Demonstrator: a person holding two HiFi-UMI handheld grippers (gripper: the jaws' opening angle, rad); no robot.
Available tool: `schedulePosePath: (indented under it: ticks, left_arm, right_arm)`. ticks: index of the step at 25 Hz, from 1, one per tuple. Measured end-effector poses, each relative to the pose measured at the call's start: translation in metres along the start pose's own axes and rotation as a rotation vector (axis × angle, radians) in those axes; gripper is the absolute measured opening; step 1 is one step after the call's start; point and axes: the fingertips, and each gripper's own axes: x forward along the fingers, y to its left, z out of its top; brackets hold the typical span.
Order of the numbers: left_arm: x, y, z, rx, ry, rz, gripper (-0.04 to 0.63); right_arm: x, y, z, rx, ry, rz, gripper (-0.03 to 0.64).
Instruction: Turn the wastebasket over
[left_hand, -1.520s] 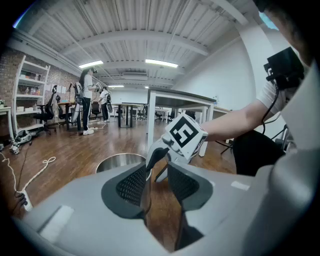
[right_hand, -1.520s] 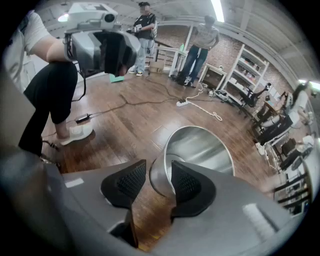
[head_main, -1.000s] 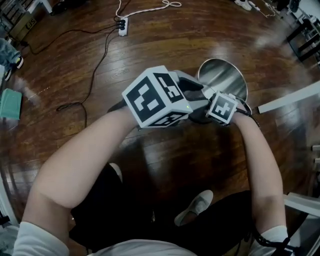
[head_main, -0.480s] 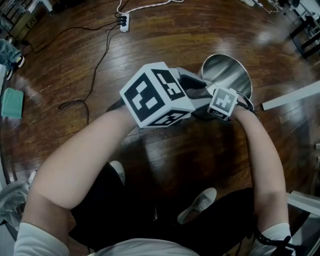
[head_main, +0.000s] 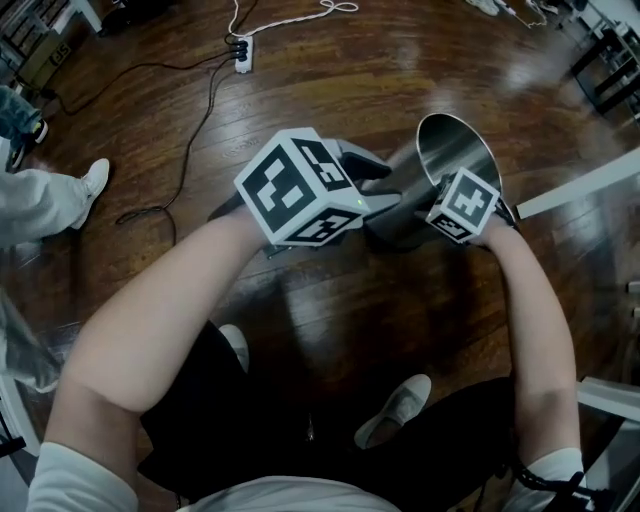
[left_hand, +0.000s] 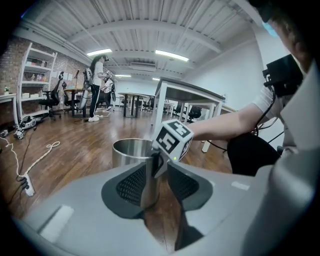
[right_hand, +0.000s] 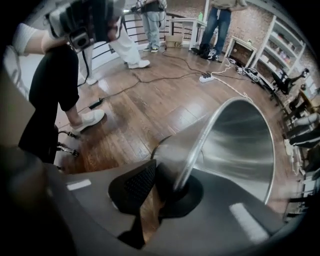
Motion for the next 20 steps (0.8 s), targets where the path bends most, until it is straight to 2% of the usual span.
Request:
schedulePosePath:
  ticks: [4,9,12,16,20]
  left_arm:
    - [0.009,0.002,-0.017,-0.001,0.067,-0.006,0.132]
    - [0.011,0.008,-0.030,-0.020,0.098,0.008,0.132]
    - [0.010,0.010,-0.038,-0.048,0.108,0.023,0.132]
    - [0.008,0.012,-0.050,-0.043,0.149,0.043,0.132]
    - [0.006,0.016,-0.071,-0.079,0.195,0.063,0.133]
  right_arm:
    - [-0.039,0.013,0.002,0.115,-0.159,0.066,0.029]
    - [-0.082,0.017,0.008,0.266,-0.379,0.145,0.035]
    - [-0.100,0.021,0.005,0.356,-0.569,0.211,0.029]
    - [-0.116,0.020,-0.012,0.533,-0.854,0.315,0.020]
    - [-0.103,0.022,-0.036,0.632,-1.054,0.408,0.015]
